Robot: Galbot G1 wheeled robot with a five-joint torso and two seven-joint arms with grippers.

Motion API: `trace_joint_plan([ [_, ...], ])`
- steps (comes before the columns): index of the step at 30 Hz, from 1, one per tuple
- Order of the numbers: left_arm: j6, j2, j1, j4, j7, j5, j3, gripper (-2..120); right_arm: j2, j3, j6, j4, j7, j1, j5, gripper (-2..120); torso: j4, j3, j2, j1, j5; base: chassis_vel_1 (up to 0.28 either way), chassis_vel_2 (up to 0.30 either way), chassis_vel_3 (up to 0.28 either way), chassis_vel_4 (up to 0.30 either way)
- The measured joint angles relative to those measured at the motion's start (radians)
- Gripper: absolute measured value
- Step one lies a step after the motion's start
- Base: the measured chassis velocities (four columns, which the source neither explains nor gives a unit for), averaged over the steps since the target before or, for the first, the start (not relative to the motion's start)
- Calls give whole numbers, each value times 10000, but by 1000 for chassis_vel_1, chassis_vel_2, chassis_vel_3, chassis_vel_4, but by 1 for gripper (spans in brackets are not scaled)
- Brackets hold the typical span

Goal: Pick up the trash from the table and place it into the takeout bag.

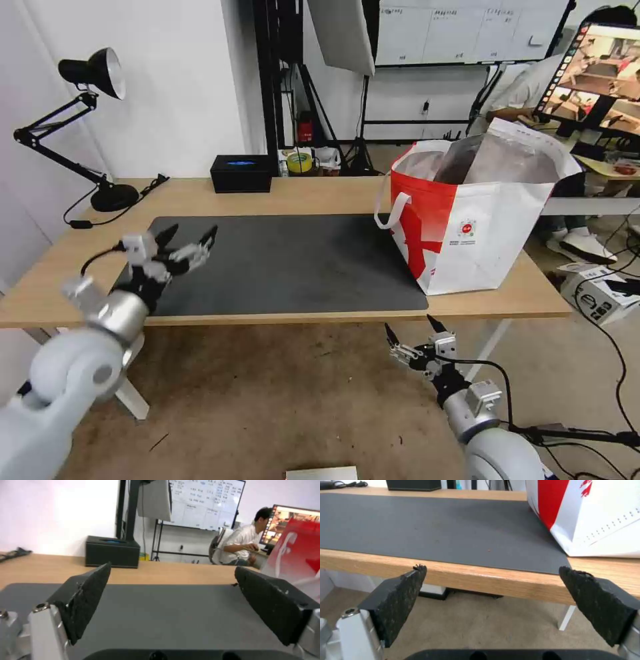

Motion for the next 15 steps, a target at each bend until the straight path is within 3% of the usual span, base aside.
trace_joint_plan([
  [5,-945,-818,1266,257,811,996,-771,100,0,0,0,0,0,1,0,100,1,0,-1,1,0,0,0,0,0],
  [15,-1802,-2066,2583,546,1519,1807,-1298,100,0,0,0,0,0,0,0,100,0,0,-1,0,1,0,0,0,0],
])
